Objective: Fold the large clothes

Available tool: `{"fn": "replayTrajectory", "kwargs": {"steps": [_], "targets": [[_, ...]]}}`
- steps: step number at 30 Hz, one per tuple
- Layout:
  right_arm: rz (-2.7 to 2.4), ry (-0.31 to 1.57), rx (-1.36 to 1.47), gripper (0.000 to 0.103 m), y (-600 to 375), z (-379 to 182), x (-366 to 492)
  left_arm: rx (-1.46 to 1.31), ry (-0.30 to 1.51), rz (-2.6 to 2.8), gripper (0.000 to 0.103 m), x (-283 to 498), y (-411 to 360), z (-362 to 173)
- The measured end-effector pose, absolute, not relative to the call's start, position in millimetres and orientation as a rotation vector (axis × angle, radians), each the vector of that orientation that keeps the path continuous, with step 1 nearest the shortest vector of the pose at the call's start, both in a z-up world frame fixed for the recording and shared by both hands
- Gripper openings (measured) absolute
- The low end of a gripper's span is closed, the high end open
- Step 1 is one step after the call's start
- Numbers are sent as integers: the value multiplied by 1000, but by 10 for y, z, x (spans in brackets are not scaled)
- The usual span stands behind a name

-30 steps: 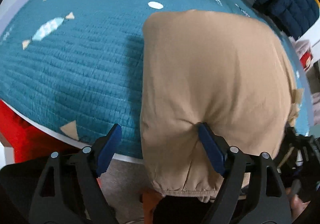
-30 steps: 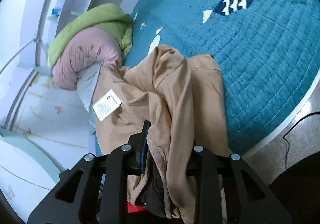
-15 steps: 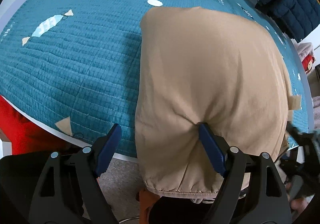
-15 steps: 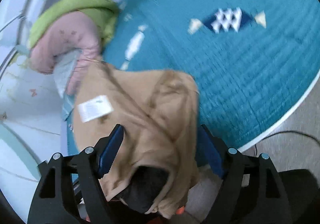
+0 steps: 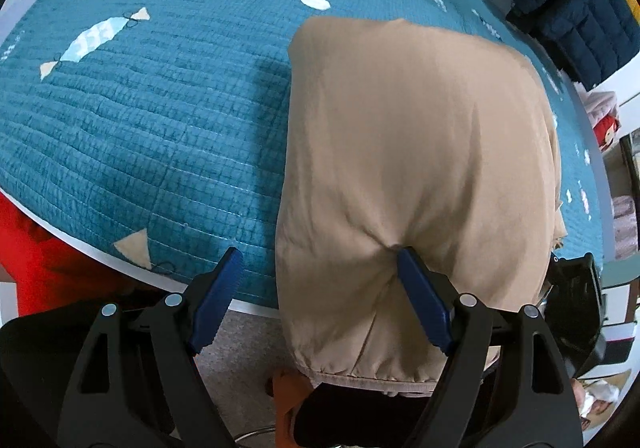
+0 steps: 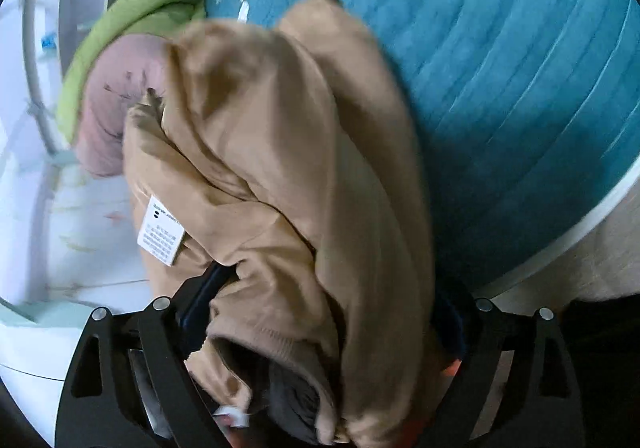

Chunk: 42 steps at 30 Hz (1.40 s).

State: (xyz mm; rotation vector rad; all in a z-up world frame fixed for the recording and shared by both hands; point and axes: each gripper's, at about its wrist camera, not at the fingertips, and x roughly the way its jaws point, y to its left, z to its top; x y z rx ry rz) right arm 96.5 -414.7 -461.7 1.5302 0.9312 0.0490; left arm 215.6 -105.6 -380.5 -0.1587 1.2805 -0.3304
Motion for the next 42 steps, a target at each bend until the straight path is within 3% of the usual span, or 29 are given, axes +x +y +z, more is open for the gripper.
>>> {"fn": "replayTrajectory", "kwargs": {"steps": [9, 15, 22, 34, 42], "targets": [[263, 889, 1750, 87, -3844, -4883, 1151, -269, 1253, -315, 80, 2208, -765, -3789], [232, 899, 1674, 88, -3808, -4853, 1191, -301, 1246, -317, 82, 2190, -724, -3811], [232, 891, 1633, 87, -3842, -4825, 1165, -524, 1294, -347, 85, 2115, -581, -4077], [220, 897, 1580, 77, -3859, -4812, 1154, -898, 1337, -421, 88, 2047, -613, -4400], [230, 900, 1544, 75, -3855, -4764, 1194, -867, 1351, -443, 88, 2093, -833, -4401]]}}
